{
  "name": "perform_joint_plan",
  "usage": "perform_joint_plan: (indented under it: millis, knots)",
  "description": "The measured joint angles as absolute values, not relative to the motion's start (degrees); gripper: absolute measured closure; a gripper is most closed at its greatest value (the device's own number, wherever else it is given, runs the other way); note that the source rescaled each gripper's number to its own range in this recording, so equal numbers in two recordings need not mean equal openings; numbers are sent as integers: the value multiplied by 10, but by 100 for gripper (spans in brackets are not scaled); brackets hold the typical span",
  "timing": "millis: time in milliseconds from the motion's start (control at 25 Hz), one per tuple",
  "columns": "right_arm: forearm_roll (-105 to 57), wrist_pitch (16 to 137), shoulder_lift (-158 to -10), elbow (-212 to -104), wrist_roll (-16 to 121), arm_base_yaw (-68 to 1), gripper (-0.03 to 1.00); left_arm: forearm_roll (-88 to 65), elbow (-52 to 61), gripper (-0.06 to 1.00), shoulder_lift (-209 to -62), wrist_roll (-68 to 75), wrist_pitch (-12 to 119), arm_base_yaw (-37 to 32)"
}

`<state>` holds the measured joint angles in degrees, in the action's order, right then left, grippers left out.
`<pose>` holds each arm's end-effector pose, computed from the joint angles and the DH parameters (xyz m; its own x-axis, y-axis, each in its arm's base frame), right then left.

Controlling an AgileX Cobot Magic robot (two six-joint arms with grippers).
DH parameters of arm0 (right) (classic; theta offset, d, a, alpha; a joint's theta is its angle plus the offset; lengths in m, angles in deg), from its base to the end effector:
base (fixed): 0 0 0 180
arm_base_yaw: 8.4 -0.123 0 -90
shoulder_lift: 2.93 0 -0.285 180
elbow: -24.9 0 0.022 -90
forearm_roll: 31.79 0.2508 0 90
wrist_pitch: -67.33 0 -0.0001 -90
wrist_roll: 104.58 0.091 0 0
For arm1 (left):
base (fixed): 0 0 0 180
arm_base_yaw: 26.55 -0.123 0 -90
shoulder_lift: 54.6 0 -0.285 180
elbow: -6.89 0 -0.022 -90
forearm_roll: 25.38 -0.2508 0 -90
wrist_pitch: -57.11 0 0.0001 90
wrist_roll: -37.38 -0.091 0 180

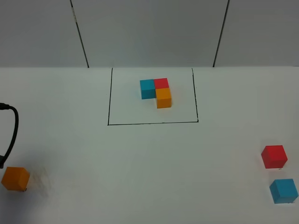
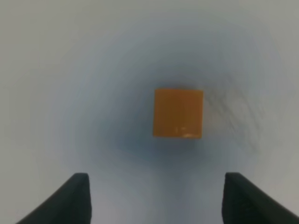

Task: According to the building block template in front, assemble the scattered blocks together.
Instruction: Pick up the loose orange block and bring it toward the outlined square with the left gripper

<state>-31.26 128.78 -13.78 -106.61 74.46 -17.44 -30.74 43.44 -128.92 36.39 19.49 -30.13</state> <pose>0.0026 0.0012 0.2768 -0.5035 -0.0926 -0.8590 -0.1702 0.9854 -0.0064 0.2120 0.0185 0.2512 -0.8546 0.0379 -0.5178 -0.0142 0.9953 0.0962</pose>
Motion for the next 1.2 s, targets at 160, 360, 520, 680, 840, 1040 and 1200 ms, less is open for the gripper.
perform_joint_plan:
  millis: [160, 360, 520, 680, 840, 1040, 1200]
  knots:
    - [-313, 1288, -138, -1066, 745, -174, 80, -307, 434, 62, -1297, 364, 213, -301]
    - [-313, 1288, -138, -1066, 745, -174, 80, -307, 423, 62, -1353, 368, 212, -301]
    - [-313, 1288, -138, -1066, 745, -174, 80, -305, 390, 62, -1409, 369, 208, -301]
    - [-313, 1288, -138, -1066, 745, -174, 80, -305, 368, 62, -1454, 374, 196, -301]
    - [-313, 1288, -138, -1066, 745, -174, 80, -304, 364, 62, -1490, 374, 194, -301]
    - [-313, 1288, -138, -1066, 745, -174, 80, -292, 360, 62, -1528, 364, 194, -301]
    - [-313, 1288, -138, -1066, 745, -174, 80, -274, 359, 62, -1542, 344, 205, -301]
